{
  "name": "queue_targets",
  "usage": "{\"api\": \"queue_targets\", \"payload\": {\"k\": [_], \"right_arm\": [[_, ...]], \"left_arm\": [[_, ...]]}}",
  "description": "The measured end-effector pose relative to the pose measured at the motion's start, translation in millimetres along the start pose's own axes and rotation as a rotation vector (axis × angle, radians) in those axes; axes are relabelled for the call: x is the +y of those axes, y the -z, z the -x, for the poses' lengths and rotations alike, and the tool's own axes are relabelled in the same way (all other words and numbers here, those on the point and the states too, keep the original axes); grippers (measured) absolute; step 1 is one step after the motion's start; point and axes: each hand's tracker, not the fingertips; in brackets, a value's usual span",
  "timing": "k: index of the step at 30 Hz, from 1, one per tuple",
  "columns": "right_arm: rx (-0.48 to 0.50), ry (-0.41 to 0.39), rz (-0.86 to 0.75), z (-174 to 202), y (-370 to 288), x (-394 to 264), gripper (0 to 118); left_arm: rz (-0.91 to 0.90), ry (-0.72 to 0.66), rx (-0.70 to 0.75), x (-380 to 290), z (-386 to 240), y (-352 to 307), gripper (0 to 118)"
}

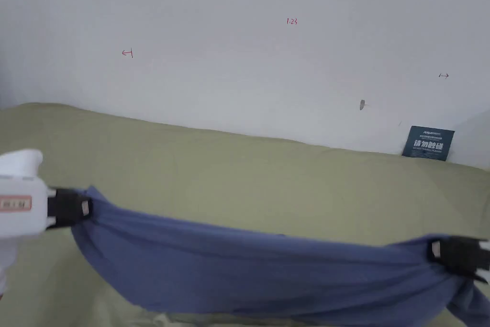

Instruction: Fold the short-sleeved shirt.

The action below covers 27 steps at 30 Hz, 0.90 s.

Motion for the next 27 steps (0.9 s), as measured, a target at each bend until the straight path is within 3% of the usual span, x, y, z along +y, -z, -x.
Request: {"api": "queue_targets", "payload": {"k": [4,10,15,19,21,22,23,27], "right_arm": [[-0.018,-0.025,0.079,-14,-11,-48,5],[-0.049,0.012,0.199,-34,-9,-109,5],[-0.054,0.040,0.243,-44,-13,-142,6],[-0.031,0.037,0.232,-42,-19,-147,13],[-0.046,-0.016,0.150,-36,-32,-142,78],[-0.059,-0.053,0.094,-30,-42,-139,104],[-0.091,-0.091,0.003,-19,-59,-137,112],[-0.175,-0.184,-0.256,21,-102,-133,108]], "left_arm": [[0.073,-0.014,0.019,-61,16,-10,5],[0.194,-0.092,0.054,-134,30,-10,5],[0.243,-0.125,0.063,-157,39,-13,5],[0.249,-0.145,0.086,-162,35,-25,11],[0.178,-0.101,0.118,-165,26,-39,86],[0.112,-0.074,0.083,-165,22,-51,112],[0.031,-0.036,0.060,-164,13,-67,116],[-0.360,0.200,0.158,-174,-30,-114,115]]}}
